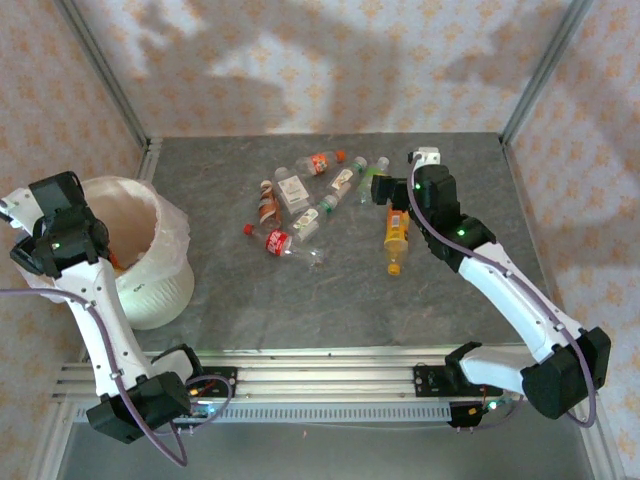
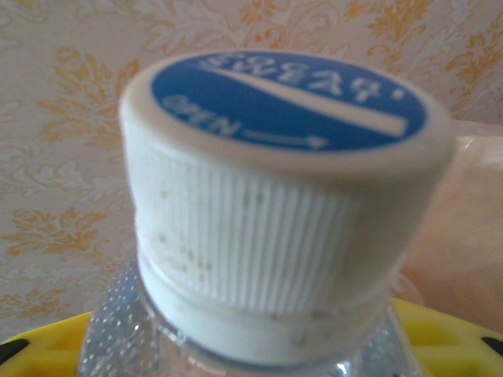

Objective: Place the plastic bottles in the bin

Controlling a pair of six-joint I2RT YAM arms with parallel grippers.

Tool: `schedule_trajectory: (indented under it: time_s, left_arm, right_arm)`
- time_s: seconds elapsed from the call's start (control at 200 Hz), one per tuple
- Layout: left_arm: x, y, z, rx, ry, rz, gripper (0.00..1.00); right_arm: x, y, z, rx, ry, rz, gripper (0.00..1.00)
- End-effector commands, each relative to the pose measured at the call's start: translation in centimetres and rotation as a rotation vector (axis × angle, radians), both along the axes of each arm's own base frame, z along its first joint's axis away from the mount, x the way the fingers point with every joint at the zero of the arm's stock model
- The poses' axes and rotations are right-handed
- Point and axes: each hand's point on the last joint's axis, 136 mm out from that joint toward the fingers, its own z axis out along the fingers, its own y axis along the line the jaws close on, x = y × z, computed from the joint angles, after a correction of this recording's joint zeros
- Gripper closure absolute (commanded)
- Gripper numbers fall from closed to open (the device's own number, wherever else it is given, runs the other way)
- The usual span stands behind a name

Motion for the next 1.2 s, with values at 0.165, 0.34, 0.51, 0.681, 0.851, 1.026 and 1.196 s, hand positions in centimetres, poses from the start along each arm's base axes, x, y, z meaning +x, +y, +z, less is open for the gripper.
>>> schedule_trajectory:
  time_s: [0.165, 0.34, 0.51, 0.681, 0.851, 1.026, 1.196]
  left_arm:
    - [0.0, 0.0, 0.7, -0.027, -0.034, 0.021, 0.20]
    - [0.7, -0.3, 1.6, -0.041, -0.077, -0.015, 0.09]
    - [2.1, -1.3, 2.3, -0.096, -0.146, -0.086, 0.05]
    - [3.1, -3.0, 2.8, -0.153, -0.240, -0.163, 0.01]
    - [5.5, -7.3, 4.3, -0.228, -0.366, -0.340, 0.01]
    - [8.4, -13.6, 6.8, -0.271, -0.486, -0.552, 0.01]
    - [10.6, -20.0, 8.3, -0.350, -0.559, -0.758, 0.01]
  right_arm:
    - [0.5, 0.2, 0.4, -0.004, 0.007, -0.007, 0.01]
    - [0.5, 0.0, 0.3, -0.007, 0.012, -0.022, 0.01]
    - [0.6, 0.0, 0.1, 0.010, 0.020, -0.030, 0.01]
    - [0.9, 0.1, 0.1, 0.031, 0.024, -0.042, 0.01]
    - [1.1, -0.6, 0.4, 0.077, 0.023, -0.109, 0.01]
    - [0.8, -1.8, 1.5, 0.150, -0.008, -0.191, 0.01]
    - [-0.5, -2.4, 2.6, 0.150, -0.031, -0.175, 0.01]
